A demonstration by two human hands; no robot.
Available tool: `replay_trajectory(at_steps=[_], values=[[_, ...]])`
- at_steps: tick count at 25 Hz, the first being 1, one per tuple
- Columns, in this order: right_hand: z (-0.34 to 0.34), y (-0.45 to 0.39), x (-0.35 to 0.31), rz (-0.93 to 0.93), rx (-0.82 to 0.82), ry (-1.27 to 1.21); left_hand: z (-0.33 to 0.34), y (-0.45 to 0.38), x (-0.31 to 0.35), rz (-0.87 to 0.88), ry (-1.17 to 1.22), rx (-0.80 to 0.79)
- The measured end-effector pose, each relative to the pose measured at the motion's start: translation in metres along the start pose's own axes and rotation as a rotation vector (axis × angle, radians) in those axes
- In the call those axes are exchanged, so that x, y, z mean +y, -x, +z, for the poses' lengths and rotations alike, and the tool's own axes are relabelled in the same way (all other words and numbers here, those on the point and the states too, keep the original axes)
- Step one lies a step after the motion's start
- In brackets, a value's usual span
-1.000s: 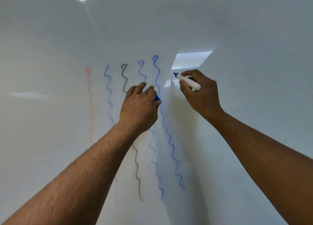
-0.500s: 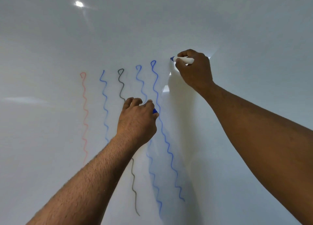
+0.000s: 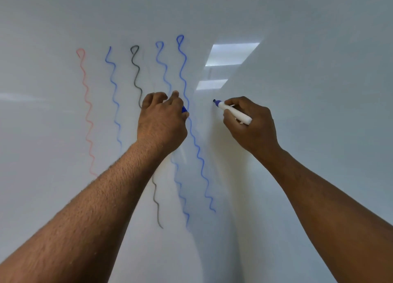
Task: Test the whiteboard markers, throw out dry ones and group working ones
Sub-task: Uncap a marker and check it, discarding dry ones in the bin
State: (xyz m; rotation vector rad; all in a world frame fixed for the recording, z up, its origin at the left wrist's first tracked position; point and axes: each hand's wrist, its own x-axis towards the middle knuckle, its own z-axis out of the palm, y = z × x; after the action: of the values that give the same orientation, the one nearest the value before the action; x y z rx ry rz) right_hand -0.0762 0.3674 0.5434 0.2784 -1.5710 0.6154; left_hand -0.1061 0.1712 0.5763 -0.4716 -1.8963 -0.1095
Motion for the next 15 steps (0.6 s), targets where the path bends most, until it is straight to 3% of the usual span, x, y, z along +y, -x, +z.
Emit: replay_trajectory(at_steps=[7, 15], values=[[-0.015, 0.079, 0.024, -0.019, -0.064, 0.092, 0.007, 0.026, 0.01, 0.05, -0.013, -0.023], [-0.035, 0.16, 0.037, 0.088, -0.148, 0.147, 0.032, 0.091, 0.021, 0.005, 0.07, -0.071]])
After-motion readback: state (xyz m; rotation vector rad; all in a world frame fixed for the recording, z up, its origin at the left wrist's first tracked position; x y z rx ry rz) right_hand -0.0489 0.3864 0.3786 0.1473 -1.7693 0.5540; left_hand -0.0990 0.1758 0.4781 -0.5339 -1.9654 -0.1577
